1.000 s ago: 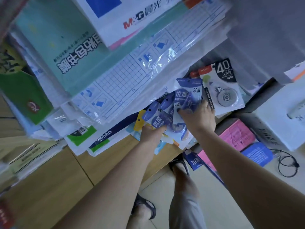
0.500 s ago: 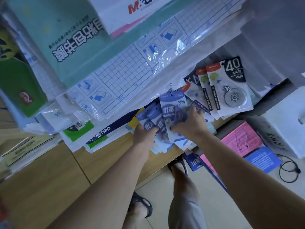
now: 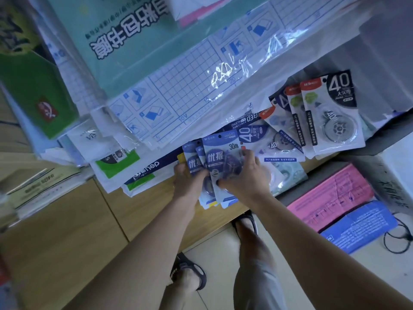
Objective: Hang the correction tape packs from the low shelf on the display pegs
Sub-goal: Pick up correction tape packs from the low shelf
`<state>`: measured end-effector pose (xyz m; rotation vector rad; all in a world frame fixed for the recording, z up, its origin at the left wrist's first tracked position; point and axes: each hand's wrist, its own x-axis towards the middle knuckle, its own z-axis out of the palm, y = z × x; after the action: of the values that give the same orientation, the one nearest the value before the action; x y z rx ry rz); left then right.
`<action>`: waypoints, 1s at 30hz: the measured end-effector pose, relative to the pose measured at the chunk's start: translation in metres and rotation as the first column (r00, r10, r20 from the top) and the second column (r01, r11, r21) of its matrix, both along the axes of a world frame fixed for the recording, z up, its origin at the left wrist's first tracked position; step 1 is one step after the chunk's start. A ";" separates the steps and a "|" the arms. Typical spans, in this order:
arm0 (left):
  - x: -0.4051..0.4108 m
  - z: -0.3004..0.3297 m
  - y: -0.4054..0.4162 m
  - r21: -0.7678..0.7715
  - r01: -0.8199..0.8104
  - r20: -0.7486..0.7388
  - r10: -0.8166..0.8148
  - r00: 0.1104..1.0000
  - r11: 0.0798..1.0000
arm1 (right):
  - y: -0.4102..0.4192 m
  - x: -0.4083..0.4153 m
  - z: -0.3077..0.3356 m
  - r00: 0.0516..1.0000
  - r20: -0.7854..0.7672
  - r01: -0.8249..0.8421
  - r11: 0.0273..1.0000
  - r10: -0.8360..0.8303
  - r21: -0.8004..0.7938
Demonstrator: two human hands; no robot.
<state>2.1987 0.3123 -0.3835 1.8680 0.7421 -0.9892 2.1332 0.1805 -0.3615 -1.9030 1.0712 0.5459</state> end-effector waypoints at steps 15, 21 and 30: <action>0.007 -0.001 0.035 -0.274 -0.067 -0.170 0.021 0.985 0.959 | 0.067 0.012 -0.007 0.996 -0.001 -0.084 0.991 0.084 0.108; -0.006 0.001 0.053 -0.301 -0.075 -0.203 0.013 0.979 0.951 | 0.063 0.002 -0.004 0.997 -0.075 0.047 0.923 -0.020 0.382; -0.015 0.044 0.070 -0.321 0.094 -0.062 -0.120 0.991 0.942 | 0.088 -0.027 0.019 0.922 -0.011 0.305 0.707 -0.388 0.639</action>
<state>2.1832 0.3819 -0.3398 1.6076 0.4955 -1.1848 2.1061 0.2688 -0.3424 -1.0884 0.9715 0.4789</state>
